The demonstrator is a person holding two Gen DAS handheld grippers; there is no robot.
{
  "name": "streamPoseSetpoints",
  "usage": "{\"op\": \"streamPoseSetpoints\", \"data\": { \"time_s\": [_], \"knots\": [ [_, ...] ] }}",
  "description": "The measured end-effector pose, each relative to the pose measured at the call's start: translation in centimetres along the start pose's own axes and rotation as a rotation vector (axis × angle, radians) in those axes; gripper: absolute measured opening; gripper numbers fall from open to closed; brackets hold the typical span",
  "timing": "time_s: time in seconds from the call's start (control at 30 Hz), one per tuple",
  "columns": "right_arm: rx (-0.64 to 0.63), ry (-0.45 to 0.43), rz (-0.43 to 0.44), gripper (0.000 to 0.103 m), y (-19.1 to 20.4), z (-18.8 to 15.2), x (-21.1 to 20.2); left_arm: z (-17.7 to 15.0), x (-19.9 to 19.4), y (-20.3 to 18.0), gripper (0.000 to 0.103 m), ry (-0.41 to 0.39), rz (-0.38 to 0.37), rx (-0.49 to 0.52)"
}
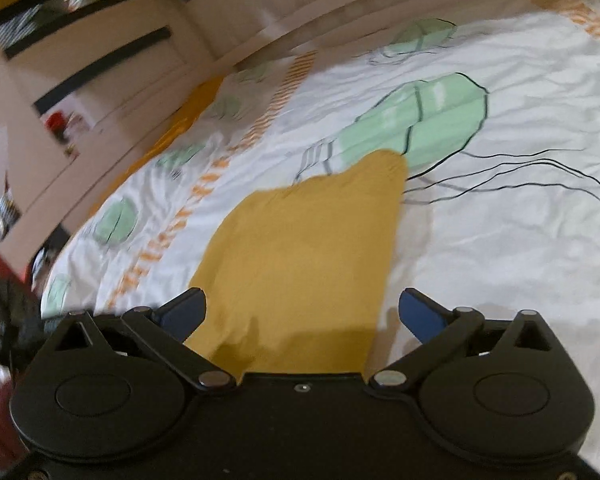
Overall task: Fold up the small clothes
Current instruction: 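Grasp the sweater end with the right tool while the left tool grasps beside it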
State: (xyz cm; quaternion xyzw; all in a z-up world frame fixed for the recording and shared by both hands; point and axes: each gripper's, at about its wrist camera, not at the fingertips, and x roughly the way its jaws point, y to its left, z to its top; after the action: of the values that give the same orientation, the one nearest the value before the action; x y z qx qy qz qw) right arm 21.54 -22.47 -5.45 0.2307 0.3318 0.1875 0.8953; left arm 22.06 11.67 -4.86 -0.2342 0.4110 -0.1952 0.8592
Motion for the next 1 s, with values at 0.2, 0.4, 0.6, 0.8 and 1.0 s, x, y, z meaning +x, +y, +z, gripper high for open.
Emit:
{"op": "streamPoseSetpoints", "data": {
  "time_s": [0.2,0.4,0.6,0.8,1.0],
  "knots": [
    [0.098,0.057,0.017,0.103,-3.0,2.5,3.4,-0.5,2.3,-0.5,0.066,0.116,-0.015,0.041],
    [0.184,0.096,0.057,0.103,-5.4,3.3,6.7,-0.2,3.6,-0.4,0.069,0.142,-0.017,0.047],
    [0.212,0.100,0.121,0.103,-6.2,4.0,8.9,0.6,6.2,-0.7,0.075,0.157,-0.072,0.040],
    [0.219,0.114,0.183,0.103,-6.4,5.3,11.4,1.1,7.9,-1.8,0.085,0.166,-0.116,0.073],
    [0.242,0.135,0.197,0.103,-6.6,5.9,12.1,0.7,7.3,-1.6,0.088,0.187,-0.157,0.071]
  ]
}}
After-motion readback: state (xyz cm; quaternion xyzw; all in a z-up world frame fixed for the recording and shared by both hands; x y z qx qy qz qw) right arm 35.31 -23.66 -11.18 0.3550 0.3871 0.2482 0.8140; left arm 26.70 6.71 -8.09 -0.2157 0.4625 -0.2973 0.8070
